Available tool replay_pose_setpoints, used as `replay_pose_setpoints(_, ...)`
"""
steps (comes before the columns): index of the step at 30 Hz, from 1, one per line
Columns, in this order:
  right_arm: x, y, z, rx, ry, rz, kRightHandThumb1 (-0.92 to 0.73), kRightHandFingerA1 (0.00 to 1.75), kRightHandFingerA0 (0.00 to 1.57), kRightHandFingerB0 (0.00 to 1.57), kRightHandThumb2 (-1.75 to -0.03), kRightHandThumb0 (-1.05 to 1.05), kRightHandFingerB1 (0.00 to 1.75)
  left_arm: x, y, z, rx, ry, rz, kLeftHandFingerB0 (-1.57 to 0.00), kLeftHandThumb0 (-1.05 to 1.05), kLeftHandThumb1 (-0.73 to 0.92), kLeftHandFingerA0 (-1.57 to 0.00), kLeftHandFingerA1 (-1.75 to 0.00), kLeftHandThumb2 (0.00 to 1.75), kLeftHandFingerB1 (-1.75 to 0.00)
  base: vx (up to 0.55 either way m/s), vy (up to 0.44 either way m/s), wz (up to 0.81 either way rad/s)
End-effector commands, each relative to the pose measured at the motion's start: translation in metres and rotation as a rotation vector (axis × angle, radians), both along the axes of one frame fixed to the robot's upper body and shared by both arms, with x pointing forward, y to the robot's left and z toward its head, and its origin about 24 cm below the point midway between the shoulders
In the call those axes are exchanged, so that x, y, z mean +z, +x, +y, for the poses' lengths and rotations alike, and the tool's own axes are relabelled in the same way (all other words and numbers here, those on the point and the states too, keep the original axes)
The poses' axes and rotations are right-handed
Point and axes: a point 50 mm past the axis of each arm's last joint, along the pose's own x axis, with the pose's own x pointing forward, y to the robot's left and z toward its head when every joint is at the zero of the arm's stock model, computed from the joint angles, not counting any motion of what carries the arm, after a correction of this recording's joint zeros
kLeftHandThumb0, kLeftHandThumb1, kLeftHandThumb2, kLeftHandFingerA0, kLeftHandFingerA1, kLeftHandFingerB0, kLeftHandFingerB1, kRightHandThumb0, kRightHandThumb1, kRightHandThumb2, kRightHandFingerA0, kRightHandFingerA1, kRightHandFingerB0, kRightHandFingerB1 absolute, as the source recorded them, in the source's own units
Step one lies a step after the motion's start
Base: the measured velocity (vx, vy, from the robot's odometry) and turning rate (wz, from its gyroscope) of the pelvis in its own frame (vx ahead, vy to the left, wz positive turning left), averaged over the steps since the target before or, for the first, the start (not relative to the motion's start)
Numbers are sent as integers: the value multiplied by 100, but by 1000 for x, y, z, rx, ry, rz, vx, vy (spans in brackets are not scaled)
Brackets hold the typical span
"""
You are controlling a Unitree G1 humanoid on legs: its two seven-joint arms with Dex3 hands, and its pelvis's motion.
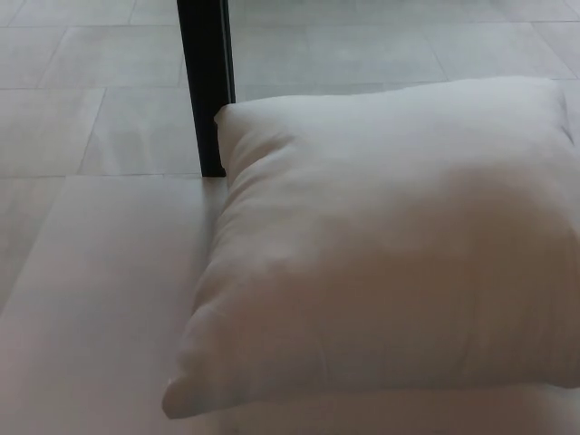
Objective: The robot uses its left hand to press on the left side of the pillow kept in the middle of the desk and uses its right hand to lift up and the right side of the pillow and turn it over
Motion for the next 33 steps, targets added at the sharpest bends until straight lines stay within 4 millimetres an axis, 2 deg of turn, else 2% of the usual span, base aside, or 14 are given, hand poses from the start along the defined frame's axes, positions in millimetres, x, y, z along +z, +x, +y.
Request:
replay_pose_setpoints(1, 19, -9, -16, -147, -2, -216, -64, 77, 63, 28, -59, -65, 56, 17, -5, 18, 194, -83, -191, -57, -74, 48, -47, -73, 57, -73, 0, 0, 0)
replay_pose_setpoints(8, 45, 12, -42, -354, -75, -505, -59, 73, 39, 0, -99, -80, 46, 35, 23, 36, 319, -96, -448, -48, -83, 53, -51, -72, 57, -77, 0, 0, 0)
replay_pose_setpoints(9, 51, 20, -46, -361, -58, -593, -77, 79, 30, 0, -64, -84, 43, 39, 36, 40, 300, -98, -468, -41, -83, 38, -57, -73, 94, -70, 0, 0, 0)
replay_pose_setpoints(10, 57, 28, -51, -376, -56, -653, -64, 76, 34, 0, -103, -90, 35, 43, 46, 43, 314, -112, -516, -49, -88, 52, -53, -70, 59, -76, 0, 0, 0)
replay_pose_setpoints(12, 68, 42, -57, -324, -44, -711, -86, 93, 16, 5, -66, -91, 64, 51, 62, 46, 321, -137, -622, -56, -89, 41, -43, -71, 93, -78, 0, 0, 0)
replay_pose_setpoints(13, 86, 66, -65, -297, -39, -870, -66, 60, 7, 0, -105, -93, 37, 66, 85, 53, 295, -134, -707, -55, -90, 55, -59, -67, 57, -73, 0, 0, 0)
replay_pose_setpoints(14, 99, 82, -70, -302, -43, -918, -81, 89, 14, 0, -72, -91, 12, 79, 99, 57, 271, -121, -772, -56, -91, 56, -63, -65, 57, -70, 0, 0, 0)
replay_pose_setpoints(20, 168, 143, -86, -198, -105, -1183, -83, 76, 17, 0, -65, -98, 47, 154, 174, 67, 163, 75, -1027, -52, -97, 43, -62, -61, 93, -65, 0, 0, 0)
replay_pose_setpoints(22, 192, 164, -84, -122, -104, -1240, -68, 66, 19, 3, -109, -100, 46, 182, 197, 65, 102, 121, -1091, -48, -92, 48, -59, -59, 96, -60, 0, 0, 0)
replay_pose_setpoints(24, 206, 178, -80, -61, -112, -1273, -63, 63, 17, 5, -107, -95, 45, 197, 211, 62, 79, 134, -1133, -52, -92, 65, -63, -50, 60, -49, 0, 0, 0)
replay_pose_setpoints(26, 235, 207, -64, 82, -118, -1325, -81, 66, 38, 13, -64, -102, 46, 230, 237, 50, -2, 155, -1254, -53, -80, 64, -60, -45, 60, -38, 0, 0, 0)
replay_pose_setpoints(27, 241, 215, -59, 107, -115, -1333, -69, 69, 44, 13, -109, -105, 52, 239, 244, 43, -20, 154, -1283, -48, -76, 67, -56, -44, 59, -37, 0, 0, 0)
replay_pose_setpoints(31, 263, 263, -9, 483, -30, -1303, -84, 68, 34, 18, -65, -104, 55, 280, 284, -22, -144, 117, -1433, -41, -76, 75, -55, -61, 63, -48, 0, 0, 0)
replay_pose_setpoints(33, 264, 273, 8, 584, 17, -1287, -64, 61, 21, 7, -107, -98, 49, 288, 291, -43, -174, 74, -1483, -30, -69, 78, -42, -61, 63, -47, 0, 0, 0)
